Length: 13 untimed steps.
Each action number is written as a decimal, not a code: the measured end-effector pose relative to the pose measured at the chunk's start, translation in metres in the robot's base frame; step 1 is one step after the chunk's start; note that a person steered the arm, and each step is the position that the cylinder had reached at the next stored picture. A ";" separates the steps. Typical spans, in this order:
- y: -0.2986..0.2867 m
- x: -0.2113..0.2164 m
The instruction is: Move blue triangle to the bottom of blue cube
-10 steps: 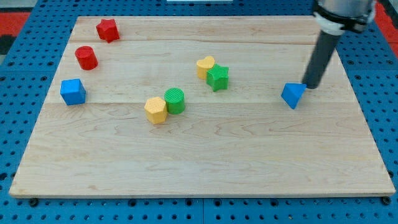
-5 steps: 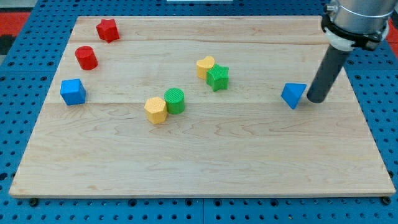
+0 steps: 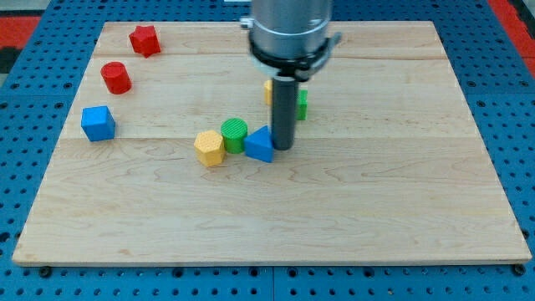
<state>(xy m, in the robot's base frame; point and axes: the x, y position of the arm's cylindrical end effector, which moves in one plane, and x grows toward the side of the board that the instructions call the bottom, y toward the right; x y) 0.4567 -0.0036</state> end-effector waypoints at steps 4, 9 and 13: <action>-0.060 0.078; -0.105 0.098; -0.191 0.074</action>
<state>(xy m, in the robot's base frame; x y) 0.5311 -0.1943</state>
